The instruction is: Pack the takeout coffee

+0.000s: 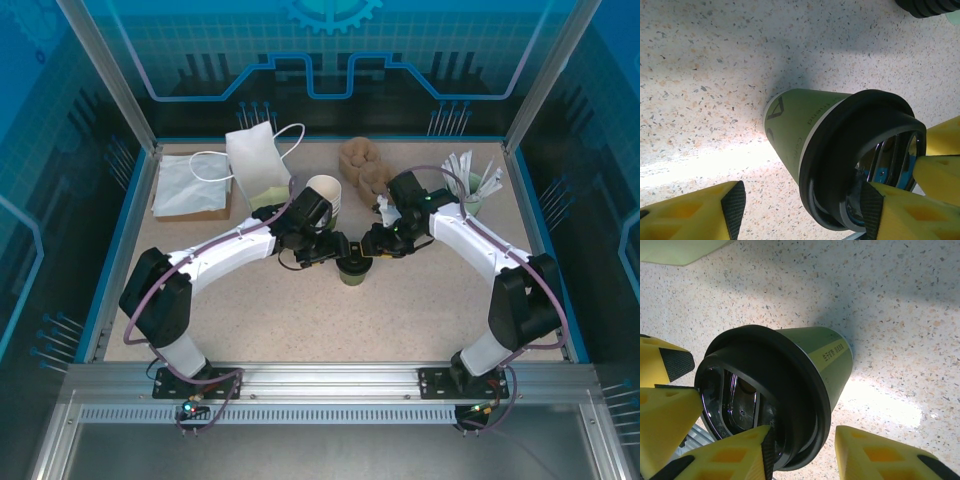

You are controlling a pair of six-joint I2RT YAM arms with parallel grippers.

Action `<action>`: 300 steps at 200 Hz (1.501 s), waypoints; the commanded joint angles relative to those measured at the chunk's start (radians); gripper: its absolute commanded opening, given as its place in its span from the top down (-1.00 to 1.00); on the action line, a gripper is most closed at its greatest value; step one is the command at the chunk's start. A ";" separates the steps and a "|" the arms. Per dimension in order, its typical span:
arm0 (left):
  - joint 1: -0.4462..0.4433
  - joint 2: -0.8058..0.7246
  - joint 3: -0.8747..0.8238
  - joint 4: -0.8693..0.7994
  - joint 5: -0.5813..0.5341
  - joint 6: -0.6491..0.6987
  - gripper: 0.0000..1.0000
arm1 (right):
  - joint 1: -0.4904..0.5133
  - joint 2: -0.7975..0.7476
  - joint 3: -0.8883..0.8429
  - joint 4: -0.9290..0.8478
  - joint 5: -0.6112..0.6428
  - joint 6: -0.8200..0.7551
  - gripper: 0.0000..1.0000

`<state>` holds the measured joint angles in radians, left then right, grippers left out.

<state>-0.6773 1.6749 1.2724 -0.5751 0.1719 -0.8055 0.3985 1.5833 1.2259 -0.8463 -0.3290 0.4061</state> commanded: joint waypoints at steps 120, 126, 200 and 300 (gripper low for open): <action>-0.004 0.022 -0.112 -0.017 -0.014 -0.021 0.10 | 0.010 0.067 -0.044 -0.128 0.121 -0.049 0.30; -0.004 0.018 -0.118 -0.015 -0.016 -0.023 0.11 | 0.010 0.067 -0.045 -0.128 0.123 -0.054 0.30; -0.005 -0.058 -0.039 -0.009 0.006 0.000 -0.22 | 0.010 -0.049 0.066 -0.068 0.090 -0.088 -0.12; -0.003 -0.421 -0.233 0.014 -0.171 0.062 -0.67 | 0.199 -0.088 0.120 -0.165 0.320 -0.136 -1.00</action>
<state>-0.6773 1.3552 1.1206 -0.5415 0.1024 -0.7753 0.5472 1.4609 1.2823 -0.9375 -0.1146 0.2932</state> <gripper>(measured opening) 0.810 0.999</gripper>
